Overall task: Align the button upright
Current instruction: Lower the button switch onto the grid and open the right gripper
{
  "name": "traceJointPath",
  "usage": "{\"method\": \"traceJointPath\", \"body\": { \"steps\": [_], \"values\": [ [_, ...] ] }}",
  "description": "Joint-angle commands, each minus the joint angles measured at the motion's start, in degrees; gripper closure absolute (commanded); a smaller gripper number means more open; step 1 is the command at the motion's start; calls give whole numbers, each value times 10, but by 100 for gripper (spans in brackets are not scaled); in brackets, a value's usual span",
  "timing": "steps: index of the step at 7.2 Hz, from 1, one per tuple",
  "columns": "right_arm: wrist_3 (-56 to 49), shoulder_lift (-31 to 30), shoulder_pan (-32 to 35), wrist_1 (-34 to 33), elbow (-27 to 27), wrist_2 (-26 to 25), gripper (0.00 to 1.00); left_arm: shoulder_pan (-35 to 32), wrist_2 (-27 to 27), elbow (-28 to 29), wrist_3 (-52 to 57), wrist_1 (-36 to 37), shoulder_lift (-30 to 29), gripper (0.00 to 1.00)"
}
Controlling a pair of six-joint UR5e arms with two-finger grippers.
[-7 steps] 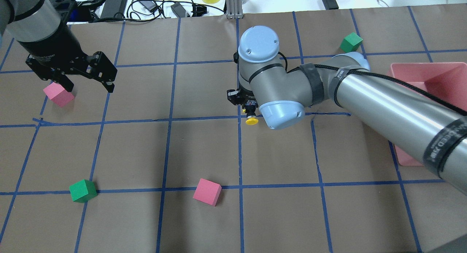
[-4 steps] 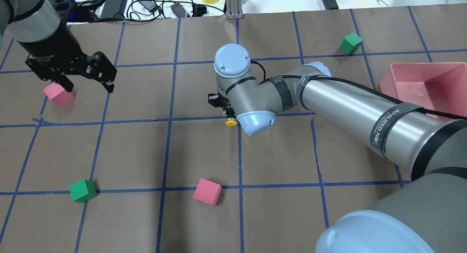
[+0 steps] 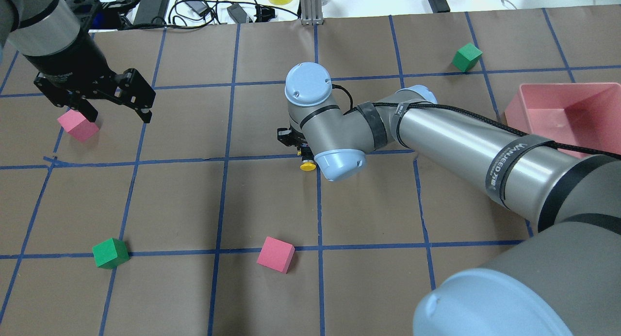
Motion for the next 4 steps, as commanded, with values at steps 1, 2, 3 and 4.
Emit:
{"method": "traceJointPath", "body": {
  "steps": [1,2,3,4],
  "values": [
    [-2,3,0,-1,2,0,89,0,0,0,10,0,0,0],
    [-4,3,0,-1,2,0,82,0,0,0,10,0,0,0],
    [-7,3,0,-1,2,0,78,0,0,0,10,0,0,0],
    [-8,3,0,-1,2,0,76,0,0,0,11,0,0,0]
  ]
}}
